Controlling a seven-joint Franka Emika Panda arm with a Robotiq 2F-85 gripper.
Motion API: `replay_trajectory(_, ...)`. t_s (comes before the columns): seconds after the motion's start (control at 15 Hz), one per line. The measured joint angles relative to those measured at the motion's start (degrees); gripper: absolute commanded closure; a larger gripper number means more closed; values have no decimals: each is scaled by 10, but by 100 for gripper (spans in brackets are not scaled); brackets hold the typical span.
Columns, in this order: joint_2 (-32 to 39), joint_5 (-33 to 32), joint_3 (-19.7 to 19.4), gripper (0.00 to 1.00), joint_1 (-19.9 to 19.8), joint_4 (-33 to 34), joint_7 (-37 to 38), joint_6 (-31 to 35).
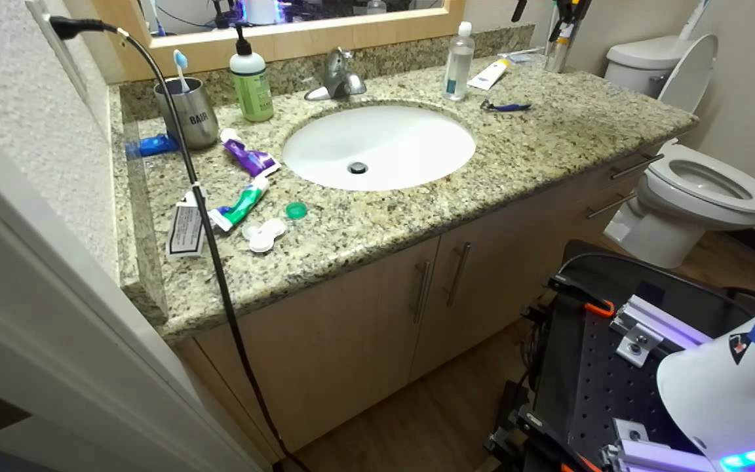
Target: Pick the shaving stick and put it in the sink
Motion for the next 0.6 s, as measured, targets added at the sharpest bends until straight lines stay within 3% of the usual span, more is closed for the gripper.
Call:
replay_trajectory(0.27,92,53,2,0,-16,59,0,1)
replay_trajectory(0.6,147,45,-3,0,-26,98,20,0)
